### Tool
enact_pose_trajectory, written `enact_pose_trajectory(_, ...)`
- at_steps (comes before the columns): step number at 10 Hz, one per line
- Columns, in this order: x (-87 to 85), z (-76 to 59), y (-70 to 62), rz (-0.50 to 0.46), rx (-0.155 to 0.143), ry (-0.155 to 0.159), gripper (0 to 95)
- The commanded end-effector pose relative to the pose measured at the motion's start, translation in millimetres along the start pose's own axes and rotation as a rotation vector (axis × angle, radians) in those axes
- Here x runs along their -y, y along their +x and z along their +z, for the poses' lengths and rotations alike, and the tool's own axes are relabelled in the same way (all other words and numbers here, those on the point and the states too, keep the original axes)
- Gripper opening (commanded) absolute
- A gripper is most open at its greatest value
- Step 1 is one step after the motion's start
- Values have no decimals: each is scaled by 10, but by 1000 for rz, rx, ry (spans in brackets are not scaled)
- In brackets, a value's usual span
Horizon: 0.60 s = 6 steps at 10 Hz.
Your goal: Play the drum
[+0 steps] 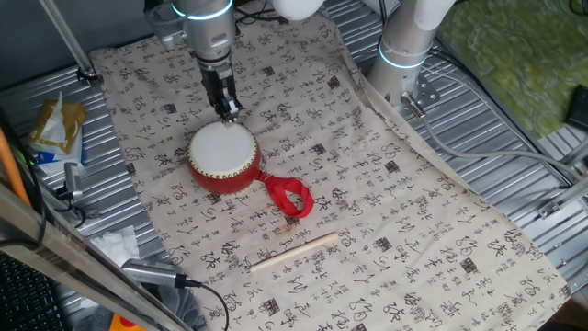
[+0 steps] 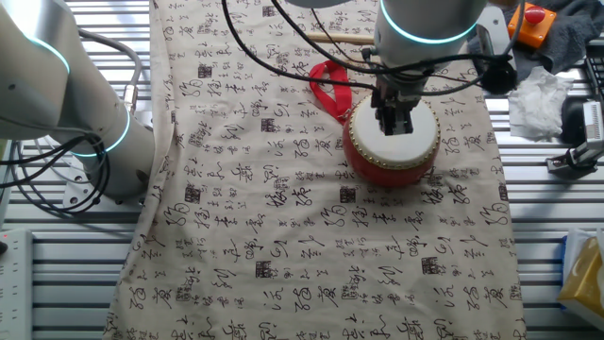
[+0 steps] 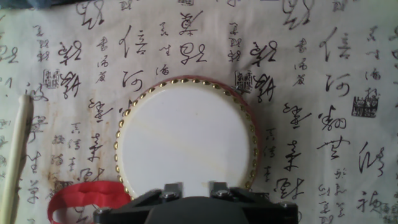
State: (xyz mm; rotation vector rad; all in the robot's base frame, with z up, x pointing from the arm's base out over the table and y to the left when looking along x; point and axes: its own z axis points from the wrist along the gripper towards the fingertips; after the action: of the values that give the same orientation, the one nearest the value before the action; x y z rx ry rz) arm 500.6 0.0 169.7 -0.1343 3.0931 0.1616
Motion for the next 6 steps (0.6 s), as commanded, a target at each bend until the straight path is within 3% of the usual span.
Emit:
enact_pose_trajectory(1, -1, -3, 8, 1, 1, 1, 0)
enact_pose_trajectory(6, -1, -3, 8, 40, 4, 0, 0)
